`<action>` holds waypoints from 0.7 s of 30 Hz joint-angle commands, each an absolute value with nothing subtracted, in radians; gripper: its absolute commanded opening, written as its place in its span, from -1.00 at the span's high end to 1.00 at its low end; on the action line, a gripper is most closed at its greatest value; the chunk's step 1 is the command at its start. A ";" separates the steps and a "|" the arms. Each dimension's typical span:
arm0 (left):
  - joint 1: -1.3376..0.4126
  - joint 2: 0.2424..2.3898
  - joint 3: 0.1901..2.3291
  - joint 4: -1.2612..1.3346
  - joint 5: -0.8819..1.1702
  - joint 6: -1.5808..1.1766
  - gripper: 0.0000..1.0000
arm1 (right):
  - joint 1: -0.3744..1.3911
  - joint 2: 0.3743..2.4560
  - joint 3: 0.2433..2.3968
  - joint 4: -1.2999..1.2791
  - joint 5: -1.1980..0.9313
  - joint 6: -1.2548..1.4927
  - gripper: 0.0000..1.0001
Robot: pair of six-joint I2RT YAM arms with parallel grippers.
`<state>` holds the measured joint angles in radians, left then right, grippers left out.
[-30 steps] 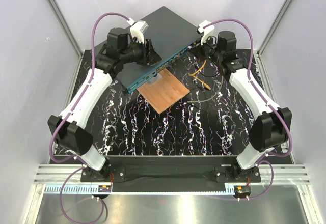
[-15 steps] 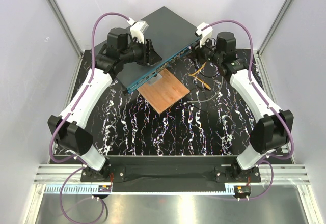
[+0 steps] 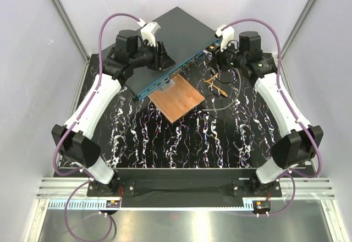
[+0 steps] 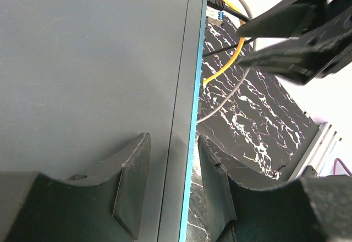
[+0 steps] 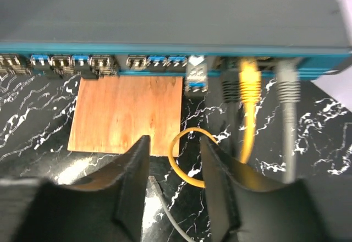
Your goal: Insert the plug into the switch port
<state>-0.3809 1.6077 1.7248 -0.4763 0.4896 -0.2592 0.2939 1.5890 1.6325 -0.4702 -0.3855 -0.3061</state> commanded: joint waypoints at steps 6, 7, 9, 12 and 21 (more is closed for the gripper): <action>-0.380 1.597 1.717 -0.411 0.512 -0.256 0.10 | 0.279 1.667 1.842 -0.613 -0.373 -0.272 0.32; -0.380 1.597 1.715 -0.411 0.512 -0.258 0.10 | 0.278 1.689 1.854 -0.621 -0.370 -0.272 0.34; -0.382 1.598 1.717 -0.407 0.512 -0.256 0.10 | 0.279 1.709 1.890 -0.650 -0.370 -0.279 0.41; -0.380 1.598 1.715 -0.407 0.512 -0.255 0.10 | 0.279 1.736 1.927 -0.670 -0.356 -0.281 0.44; -0.382 1.598 1.707 -0.400 0.515 -0.255 0.10 | 0.281 1.759 1.945 -0.652 -0.339 -0.281 0.41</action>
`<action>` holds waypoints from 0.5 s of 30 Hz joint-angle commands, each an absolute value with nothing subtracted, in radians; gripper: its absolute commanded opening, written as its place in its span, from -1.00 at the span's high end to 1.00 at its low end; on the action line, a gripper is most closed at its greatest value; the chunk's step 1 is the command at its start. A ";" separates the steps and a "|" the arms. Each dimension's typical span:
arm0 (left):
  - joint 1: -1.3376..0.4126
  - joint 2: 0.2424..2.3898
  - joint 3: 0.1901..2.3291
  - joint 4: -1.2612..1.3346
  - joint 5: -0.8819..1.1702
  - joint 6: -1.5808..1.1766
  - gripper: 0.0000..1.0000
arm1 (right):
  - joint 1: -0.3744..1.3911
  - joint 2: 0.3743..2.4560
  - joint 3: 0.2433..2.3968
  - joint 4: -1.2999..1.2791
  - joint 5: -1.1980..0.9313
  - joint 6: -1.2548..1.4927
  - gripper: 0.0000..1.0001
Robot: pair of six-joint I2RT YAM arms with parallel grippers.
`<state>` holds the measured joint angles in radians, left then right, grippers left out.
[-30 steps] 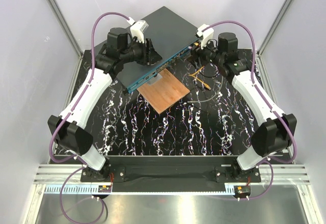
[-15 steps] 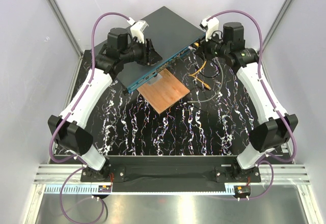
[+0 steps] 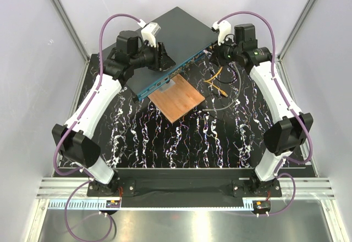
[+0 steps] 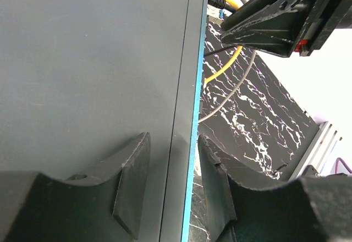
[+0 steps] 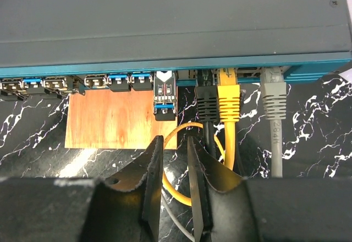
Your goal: Insert the plug into the switch port
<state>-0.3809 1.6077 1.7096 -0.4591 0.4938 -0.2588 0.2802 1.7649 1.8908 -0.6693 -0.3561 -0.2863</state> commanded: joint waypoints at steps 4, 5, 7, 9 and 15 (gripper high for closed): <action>-0.382 1.600 1.709 -0.399 0.515 -0.255 0.10 | 0.285 1.778 1.965 -0.649 -0.341 -0.278 0.40; -0.380 1.600 1.710 -0.399 0.515 -0.255 0.10 | 0.287 1.782 1.971 -0.646 -0.341 -0.278 0.40; -0.382 1.600 1.709 -0.399 0.515 -0.255 0.10 | 0.291 1.792 1.979 -0.644 -0.331 -0.278 0.40; -0.380 1.598 1.709 -0.399 0.515 -0.255 0.10 | 0.295 1.799 1.991 -0.640 -0.325 -0.276 0.39; -0.380 1.598 1.704 -0.399 0.514 -0.252 0.10 | 0.302 1.827 2.022 -0.626 -0.318 -0.270 0.38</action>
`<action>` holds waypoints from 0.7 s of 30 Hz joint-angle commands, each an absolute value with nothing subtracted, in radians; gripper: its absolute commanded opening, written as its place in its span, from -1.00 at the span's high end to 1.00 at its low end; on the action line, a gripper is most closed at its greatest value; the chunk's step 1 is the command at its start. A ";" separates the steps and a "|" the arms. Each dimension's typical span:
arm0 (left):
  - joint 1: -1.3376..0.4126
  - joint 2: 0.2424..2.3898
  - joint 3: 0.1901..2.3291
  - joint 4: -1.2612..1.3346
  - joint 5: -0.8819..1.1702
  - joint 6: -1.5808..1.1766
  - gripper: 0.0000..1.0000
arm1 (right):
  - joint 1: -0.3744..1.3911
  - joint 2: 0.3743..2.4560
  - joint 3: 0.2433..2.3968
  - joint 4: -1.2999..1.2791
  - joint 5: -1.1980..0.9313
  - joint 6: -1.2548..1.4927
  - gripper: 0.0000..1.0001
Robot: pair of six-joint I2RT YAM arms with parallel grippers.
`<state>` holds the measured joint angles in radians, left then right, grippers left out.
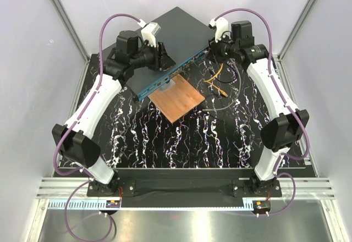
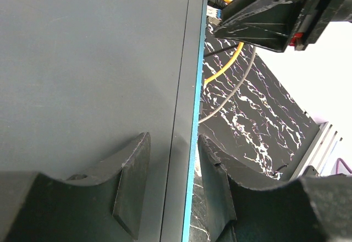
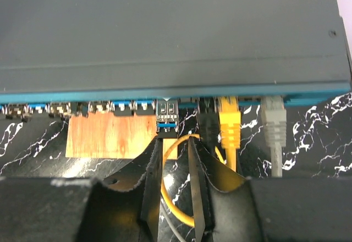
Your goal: Insert the plug into the switch port
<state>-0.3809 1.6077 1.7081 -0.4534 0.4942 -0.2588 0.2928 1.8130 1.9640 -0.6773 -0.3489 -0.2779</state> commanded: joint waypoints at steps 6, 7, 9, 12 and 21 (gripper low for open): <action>-0.380 1.597 1.704 -0.403 0.517 -0.242 0.10 | 0.313 1.856 2.063 -0.623 -0.316 -0.270 0.39; -0.382 1.597 1.703 -0.403 0.515 -0.241 0.10 | 0.314 1.864 2.068 -0.623 -0.314 -0.271 0.39; -0.380 1.597 1.704 -0.406 0.517 -0.239 0.10 | 0.319 1.873 2.083 -0.626 -0.307 -0.278 0.40; -0.379 1.597 1.703 -0.406 0.517 -0.238 0.10 | 0.324 1.888 2.103 -0.626 -0.290 -0.290 0.43; -0.373 1.603 1.706 -0.410 0.515 -0.236 0.10 | 0.330 1.911 2.134 -0.623 -0.290 -0.327 0.96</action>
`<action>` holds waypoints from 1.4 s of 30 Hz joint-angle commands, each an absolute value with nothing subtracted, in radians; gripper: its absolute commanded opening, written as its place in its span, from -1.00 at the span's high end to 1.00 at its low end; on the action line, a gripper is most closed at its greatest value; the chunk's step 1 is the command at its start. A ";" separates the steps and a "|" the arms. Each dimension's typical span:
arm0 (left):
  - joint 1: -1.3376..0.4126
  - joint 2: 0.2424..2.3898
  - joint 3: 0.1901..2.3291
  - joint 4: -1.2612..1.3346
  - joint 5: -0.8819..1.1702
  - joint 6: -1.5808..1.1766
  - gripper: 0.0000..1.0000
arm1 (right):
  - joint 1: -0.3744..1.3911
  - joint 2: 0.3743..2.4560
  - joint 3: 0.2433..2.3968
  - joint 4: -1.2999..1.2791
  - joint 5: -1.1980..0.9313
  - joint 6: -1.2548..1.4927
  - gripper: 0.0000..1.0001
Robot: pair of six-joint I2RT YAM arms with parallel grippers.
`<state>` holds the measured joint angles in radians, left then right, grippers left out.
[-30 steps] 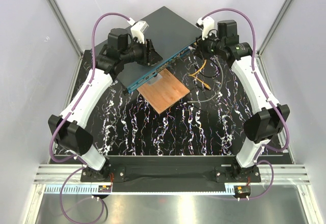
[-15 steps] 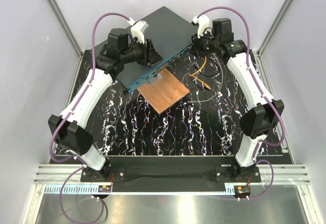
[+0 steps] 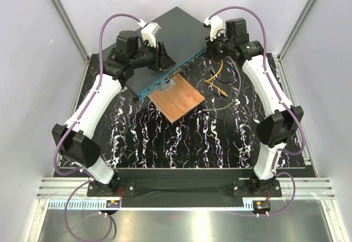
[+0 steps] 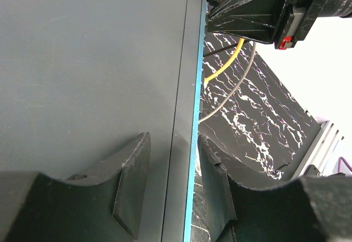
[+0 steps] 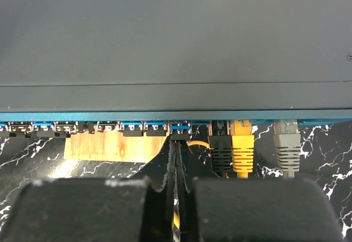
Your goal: Insert the plug into the switch port
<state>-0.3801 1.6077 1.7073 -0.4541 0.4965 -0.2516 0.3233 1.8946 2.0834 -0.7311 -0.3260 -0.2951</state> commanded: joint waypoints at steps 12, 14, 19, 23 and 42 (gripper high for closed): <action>-0.364 1.611 1.707 -0.417 0.512 -0.232 0.10 | 0.351 1.945 2.178 -0.603 -0.319 -0.423 1.00; -0.362 1.614 1.710 -0.417 0.514 -0.232 0.10 | 0.354 1.948 2.187 -0.597 -0.324 -0.433 1.00; -0.356 1.618 1.712 -0.422 0.514 -0.230 0.10 | 0.365 1.970 2.218 -0.587 -0.339 -0.456 1.00; -0.350 1.620 1.712 -0.423 0.515 -0.226 0.10 | 0.374 1.994 2.250 -0.583 -0.353 -0.472 1.00; -0.330 1.614 1.707 -0.443 0.515 -0.212 0.11 | 0.390 2.037 2.315 -0.453 -0.379 -0.483 1.00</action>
<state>-0.3386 1.6077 1.7073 -0.4572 0.4999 -0.2321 0.3408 1.9961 2.2498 -0.8551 -0.3313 -0.4541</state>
